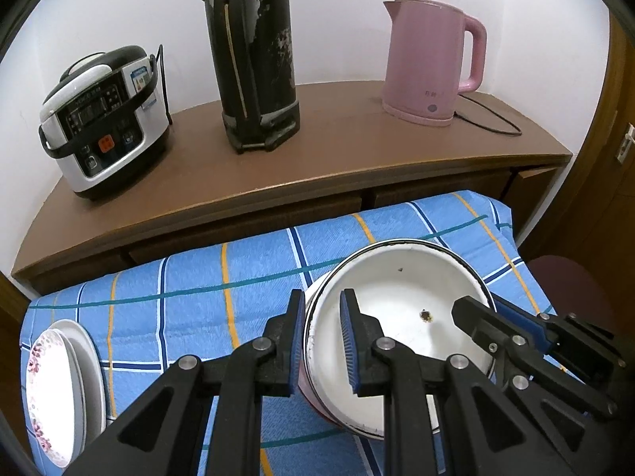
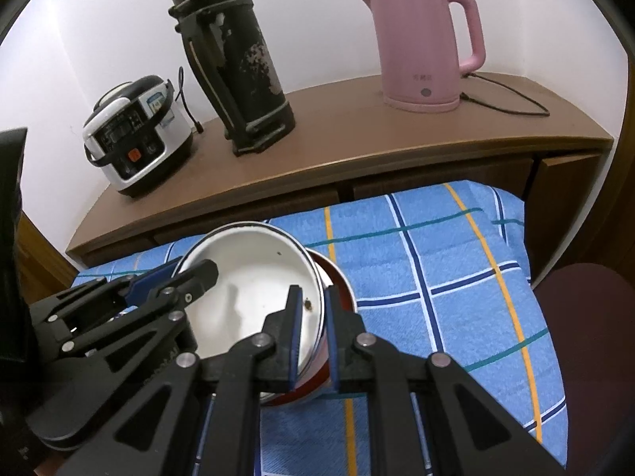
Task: Organize plates and bowls
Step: 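Lift and carry the white enamel bowl with the right tool toward the nested bowls, then lower the white enamel bowl onto the nested bowls and open the right tool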
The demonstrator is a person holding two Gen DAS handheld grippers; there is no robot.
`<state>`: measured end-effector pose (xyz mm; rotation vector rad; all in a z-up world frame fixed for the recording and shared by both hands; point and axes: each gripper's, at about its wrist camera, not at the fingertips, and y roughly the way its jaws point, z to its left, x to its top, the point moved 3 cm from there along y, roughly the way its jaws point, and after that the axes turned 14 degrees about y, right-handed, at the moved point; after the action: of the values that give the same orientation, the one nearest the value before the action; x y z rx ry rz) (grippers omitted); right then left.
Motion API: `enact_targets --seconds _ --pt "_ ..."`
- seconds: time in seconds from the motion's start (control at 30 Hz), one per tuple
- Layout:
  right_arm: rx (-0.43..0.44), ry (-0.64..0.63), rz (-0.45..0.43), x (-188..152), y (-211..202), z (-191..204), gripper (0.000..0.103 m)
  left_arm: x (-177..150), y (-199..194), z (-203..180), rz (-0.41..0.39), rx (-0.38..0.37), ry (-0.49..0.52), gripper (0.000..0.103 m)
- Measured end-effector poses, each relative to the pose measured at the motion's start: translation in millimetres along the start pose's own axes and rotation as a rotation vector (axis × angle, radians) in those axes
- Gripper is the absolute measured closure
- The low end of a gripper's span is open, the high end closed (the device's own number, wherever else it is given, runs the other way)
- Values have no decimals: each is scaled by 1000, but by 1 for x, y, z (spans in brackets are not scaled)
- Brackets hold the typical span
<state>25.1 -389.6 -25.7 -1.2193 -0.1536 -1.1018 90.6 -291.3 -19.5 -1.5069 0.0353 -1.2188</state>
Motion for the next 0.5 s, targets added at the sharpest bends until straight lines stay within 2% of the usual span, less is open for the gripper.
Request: enact_targets --seconds 0.5 --pt "-22 0 32 -6 16 -1 92 -6 14 3 34 -14 -22 83"
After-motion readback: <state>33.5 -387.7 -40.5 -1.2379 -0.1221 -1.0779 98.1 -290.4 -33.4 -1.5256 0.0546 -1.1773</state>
